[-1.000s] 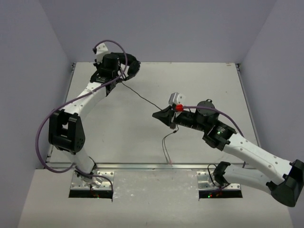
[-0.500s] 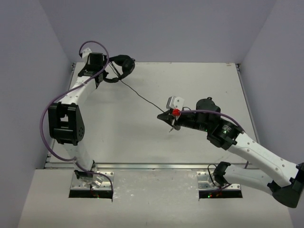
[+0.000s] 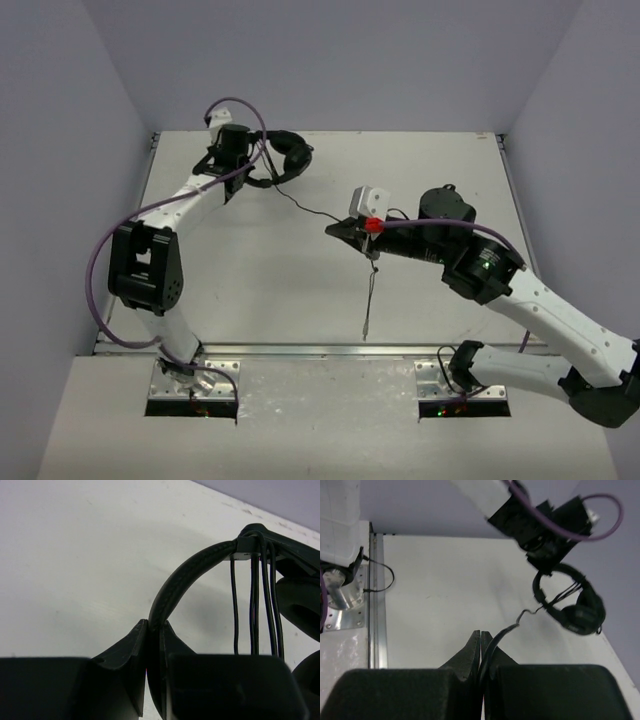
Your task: Wrap the headphones
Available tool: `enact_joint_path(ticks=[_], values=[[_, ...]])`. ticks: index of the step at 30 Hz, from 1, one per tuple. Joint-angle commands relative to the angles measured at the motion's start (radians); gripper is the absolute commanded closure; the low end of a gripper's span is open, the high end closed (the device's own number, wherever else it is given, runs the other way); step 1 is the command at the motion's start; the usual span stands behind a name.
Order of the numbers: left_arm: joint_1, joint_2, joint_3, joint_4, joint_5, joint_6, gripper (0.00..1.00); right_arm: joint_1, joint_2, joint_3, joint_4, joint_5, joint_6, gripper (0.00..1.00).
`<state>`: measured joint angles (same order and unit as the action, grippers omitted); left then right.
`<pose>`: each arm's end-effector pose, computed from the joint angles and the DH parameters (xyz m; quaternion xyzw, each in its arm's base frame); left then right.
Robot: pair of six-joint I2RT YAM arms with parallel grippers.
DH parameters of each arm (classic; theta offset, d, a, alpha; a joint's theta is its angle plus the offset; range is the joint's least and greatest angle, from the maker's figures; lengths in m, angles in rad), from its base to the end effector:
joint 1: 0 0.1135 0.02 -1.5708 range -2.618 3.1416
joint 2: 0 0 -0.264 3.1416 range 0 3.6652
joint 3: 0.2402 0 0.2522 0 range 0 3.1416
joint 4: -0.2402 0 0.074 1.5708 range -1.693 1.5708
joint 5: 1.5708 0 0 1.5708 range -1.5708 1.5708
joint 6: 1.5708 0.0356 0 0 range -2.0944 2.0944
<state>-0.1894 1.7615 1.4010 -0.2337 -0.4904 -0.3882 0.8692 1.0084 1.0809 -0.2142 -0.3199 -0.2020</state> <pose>0.4036 -0.0603 0.2834 -0.1983 0.8412 0.0759 0.4973 0.1373 0.1798 0.3992 -0.4703 0.5881 0.3255 0.5719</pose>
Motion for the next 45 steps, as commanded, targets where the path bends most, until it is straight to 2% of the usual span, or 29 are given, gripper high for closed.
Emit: enact_joint_path(ticks=[1, 2, 3, 4, 7, 11, 13, 16, 18, 23, 29, 32, 35, 39, 45], values=[[-0.068, -0.092, -0.115, 0.219, 0.008, 0.087, 1.0, 0.005, 0.03, 0.166, -0.014, 0.073, -0.092, 0.99], [-0.073, -0.144, -0.176, 0.303, 0.047, 0.13, 1.0, 0.005, 0.041, 0.192, -0.043, 0.093, -0.12, 0.99], [-0.079, -0.172, -0.245, 0.377, 0.158, 0.159, 1.0, 0.005, 0.051, 0.218, -0.053, 0.152, -0.147, 0.99], [-0.084, -0.221, -0.381, 0.53, 0.203, 0.184, 1.0, 0.002, 0.076, 0.276, -0.062, 0.175, -0.187, 0.99], [-0.162, -0.267, -0.516, 0.698, 0.328, 0.308, 1.0, -0.038, 0.143, 0.408, -0.109, 0.209, -0.237, 0.99], [-0.284, -0.327, -0.658, 0.738, 0.409, 0.501, 1.0, -0.14, 0.251, 0.556, -0.185, 0.214, -0.267, 0.99], [-0.318, -0.405, -0.73, 0.787, 0.452, 0.526, 1.0, -0.212, 0.285, 0.583, -0.183, 0.173, -0.24, 0.99], [-0.34, -0.526, -0.861, 0.835, 0.515, 0.522, 1.0, -0.411, 0.3, 0.568, -0.125, 0.084, -0.168, 0.99], [-0.373, -0.579, -0.93, 0.875, 0.598, 0.525, 1.0, -0.47, 0.344, 0.586, -0.111, 0.045, -0.146, 0.99], [-0.476, -0.669, -0.948, 0.827, 0.595, 0.548, 1.0, -0.64, 0.459, 0.698, -0.13, -0.042, -0.088, 0.99], [-0.496, -0.758, -0.968, 0.815, 0.598, 0.543, 1.0, -0.821, 0.547, 0.695, -0.091, -0.153, 0.015, 0.99], [-0.498, -0.809, -0.965, 0.8, 0.59, 0.534, 1.0, -0.846, 0.555, 0.636, -0.056, -0.189, 0.039, 0.99], [-0.498, -0.865, -0.93, 0.733, 0.531, 0.517, 1.0, -0.852, 0.526, 0.486, 0.036, -0.212, 0.085, 0.99], [-0.509, -0.965, -0.898, 0.695, 0.495, 0.476, 1.0, -0.852, 0.533, 0.381, 0.13, -0.261, 0.174, 0.99], [-0.551, -1.071, -0.841, 0.669, 0.399, 0.419, 1.0, -0.81, 0.526, 0.216, 0.263, -0.335, 0.242, 0.99]])
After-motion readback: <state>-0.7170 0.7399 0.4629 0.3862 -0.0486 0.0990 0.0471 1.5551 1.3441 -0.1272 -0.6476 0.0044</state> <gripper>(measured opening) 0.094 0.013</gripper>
